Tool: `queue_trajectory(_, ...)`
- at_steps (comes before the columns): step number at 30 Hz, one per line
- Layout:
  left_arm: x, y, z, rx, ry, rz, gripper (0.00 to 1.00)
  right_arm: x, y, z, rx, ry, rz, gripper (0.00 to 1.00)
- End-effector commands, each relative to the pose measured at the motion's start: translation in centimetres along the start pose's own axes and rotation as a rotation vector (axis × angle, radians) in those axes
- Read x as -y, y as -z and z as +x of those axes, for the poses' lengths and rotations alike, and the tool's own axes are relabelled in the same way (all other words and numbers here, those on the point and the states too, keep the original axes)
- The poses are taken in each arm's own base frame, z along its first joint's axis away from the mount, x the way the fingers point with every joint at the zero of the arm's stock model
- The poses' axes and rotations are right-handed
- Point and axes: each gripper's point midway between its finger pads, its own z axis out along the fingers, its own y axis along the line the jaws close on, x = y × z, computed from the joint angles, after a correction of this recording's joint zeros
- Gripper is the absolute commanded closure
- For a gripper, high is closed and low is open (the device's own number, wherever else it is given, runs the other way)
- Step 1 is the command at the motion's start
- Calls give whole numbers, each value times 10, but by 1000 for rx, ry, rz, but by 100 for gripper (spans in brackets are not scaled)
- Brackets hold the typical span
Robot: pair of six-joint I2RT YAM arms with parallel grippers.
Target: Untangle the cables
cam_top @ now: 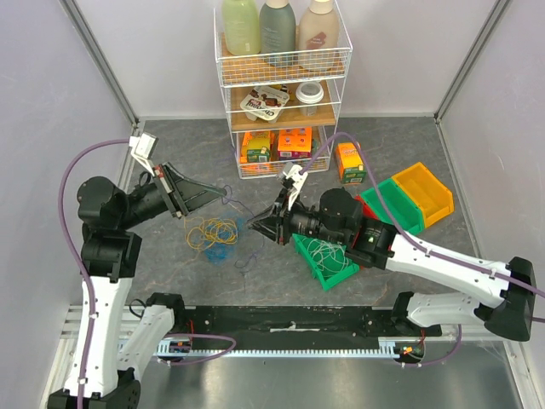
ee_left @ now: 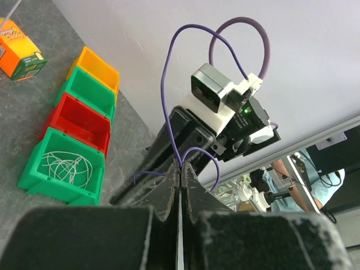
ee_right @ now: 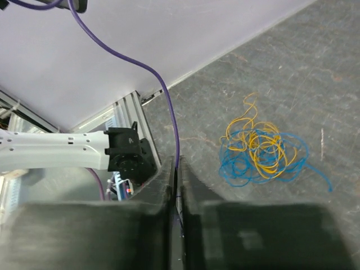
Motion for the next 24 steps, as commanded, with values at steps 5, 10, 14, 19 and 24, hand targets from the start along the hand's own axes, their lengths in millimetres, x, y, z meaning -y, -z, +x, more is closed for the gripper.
queue_trajectory(5,-30,-10,23,-50,69,-13,98,15,34,-30,156,-43,138,100)
queue_trajectory(10,-56,-27,64,-166,130,-23,98,26,49,-28,164,-29,204,100)
queue_trajectory(14,-73,-40,99,-254,152,-50,98,27,53,-18,125,-18,206,100)
queue_trajectory(19,-80,-47,120,-322,131,-55,98,34,63,0,74,-12,233,100)
queue_trajectory(24,-80,-44,134,-391,90,-15,98,34,69,13,14,12,230,91)
